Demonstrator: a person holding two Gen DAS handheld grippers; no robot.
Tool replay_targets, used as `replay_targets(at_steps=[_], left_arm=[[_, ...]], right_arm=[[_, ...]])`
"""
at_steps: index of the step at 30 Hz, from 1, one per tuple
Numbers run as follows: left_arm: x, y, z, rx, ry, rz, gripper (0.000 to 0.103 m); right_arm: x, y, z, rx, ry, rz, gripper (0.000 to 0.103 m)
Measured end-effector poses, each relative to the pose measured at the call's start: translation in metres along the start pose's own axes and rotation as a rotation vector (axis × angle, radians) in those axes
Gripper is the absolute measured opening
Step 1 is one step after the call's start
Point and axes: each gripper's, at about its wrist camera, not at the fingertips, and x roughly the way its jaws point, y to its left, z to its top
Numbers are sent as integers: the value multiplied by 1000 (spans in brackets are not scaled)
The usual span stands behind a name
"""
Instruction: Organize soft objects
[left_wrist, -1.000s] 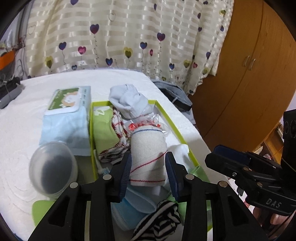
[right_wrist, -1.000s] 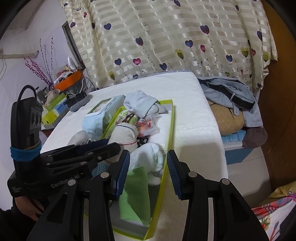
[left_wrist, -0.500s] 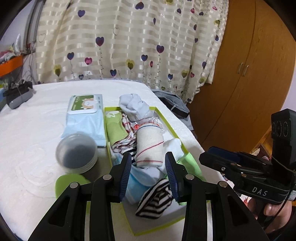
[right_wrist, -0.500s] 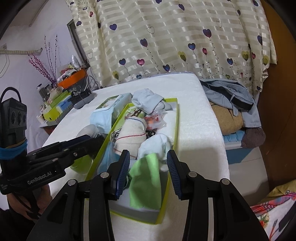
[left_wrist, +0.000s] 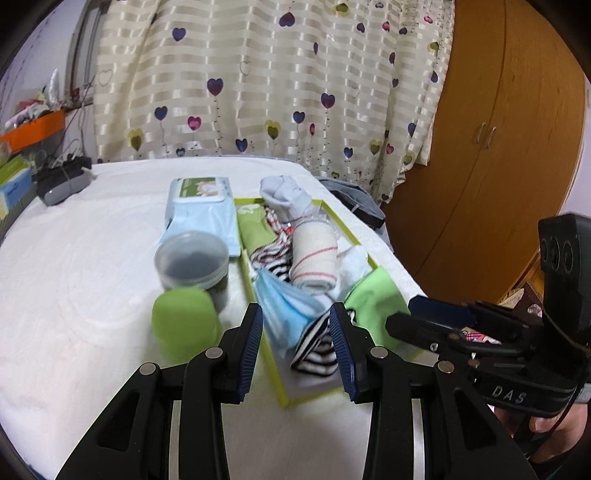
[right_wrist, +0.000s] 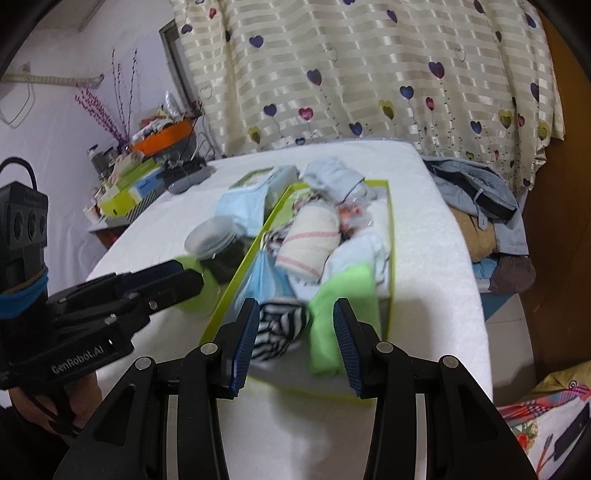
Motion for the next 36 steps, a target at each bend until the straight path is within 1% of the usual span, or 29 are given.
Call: replay_targets(at_steps=[4, 9, 12, 15, 18, 26, 34, 36], left_arm=[[-10, 2, -12, -4, -2, 7, 35], [-18, 2, -29, 5, 2, 36, 35], [-17, 1, -42, 14, 28, 73, 35], [-13, 1, -53, 14, 65, 71, 35], [-13, 2, -59, 18, 75, 71, 35], [5, 0, -62, 17, 122, 58, 35], [17, -6, -54, 12, 115, 57, 35], [22, -7, -53, 5, 122, 68, 35]], right_arm=[[0, 11, -19, -21, 34, 5, 43], [3, 21, -39, -39, 61, -32, 43], [7, 25, -47, -32, 70, -63, 43], [10, 29, -51, -23, 76, -85, 43], [13, 32, -55, -18, 82, -92, 43], [31, 28, -52, -2, 107, -118, 43], [44, 17, -35, 21, 104, -147, 43], [48, 14, -30, 22, 104, -153, 43]])
